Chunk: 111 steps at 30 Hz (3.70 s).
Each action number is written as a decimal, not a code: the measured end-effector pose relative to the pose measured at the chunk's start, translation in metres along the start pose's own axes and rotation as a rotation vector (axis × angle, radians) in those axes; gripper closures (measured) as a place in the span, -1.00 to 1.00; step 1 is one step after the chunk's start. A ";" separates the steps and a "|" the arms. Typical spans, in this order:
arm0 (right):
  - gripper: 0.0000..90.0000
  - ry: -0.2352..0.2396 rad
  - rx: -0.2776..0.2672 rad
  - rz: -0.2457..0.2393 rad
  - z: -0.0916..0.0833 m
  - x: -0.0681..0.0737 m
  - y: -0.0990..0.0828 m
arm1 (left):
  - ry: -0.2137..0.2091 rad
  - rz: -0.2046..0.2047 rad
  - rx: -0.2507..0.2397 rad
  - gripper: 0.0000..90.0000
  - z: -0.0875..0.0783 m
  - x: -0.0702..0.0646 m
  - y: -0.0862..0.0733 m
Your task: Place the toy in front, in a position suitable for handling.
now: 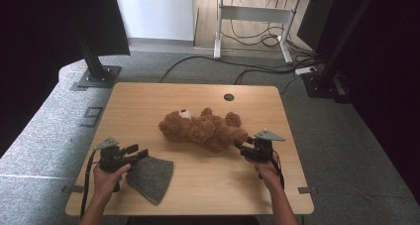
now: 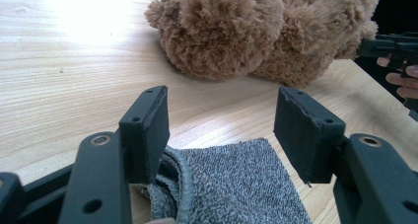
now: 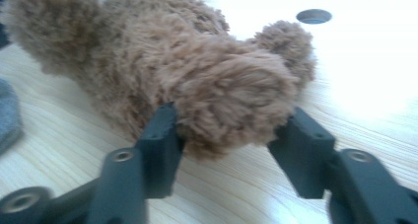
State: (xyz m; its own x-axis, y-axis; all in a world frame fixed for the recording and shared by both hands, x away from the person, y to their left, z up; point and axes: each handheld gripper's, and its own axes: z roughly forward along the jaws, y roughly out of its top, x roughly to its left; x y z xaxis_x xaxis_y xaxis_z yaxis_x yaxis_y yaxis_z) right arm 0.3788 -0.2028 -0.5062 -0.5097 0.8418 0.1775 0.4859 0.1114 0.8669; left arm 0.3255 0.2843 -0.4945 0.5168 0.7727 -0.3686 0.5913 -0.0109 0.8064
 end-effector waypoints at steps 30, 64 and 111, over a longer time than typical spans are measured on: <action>0.28 -0.011 0.019 0.059 0.014 -0.011 0.002 | 0.006 0.003 0.011 -0.16 0.000 0.001 -0.002; -0.43 0.007 -0.083 0.094 -0.038 0.012 -0.027 | 0.018 -0.026 -0.017 -0.17 -0.018 0.004 -0.005; -0.42 -0.004 -0.028 0.017 -0.028 0.037 -0.042 | -0.059 -0.027 0.282 0.69 0.007 0.000 -0.033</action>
State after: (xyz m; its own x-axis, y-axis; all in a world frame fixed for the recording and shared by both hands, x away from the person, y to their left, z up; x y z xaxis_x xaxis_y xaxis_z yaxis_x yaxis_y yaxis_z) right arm 0.3197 -0.1911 -0.5229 -0.4991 0.8454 0.1903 0.4741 0.0826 0.8766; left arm 0.3099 0.2802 -0.5245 0.5283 0.7373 -0.4211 0.7502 -0.1732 0.6381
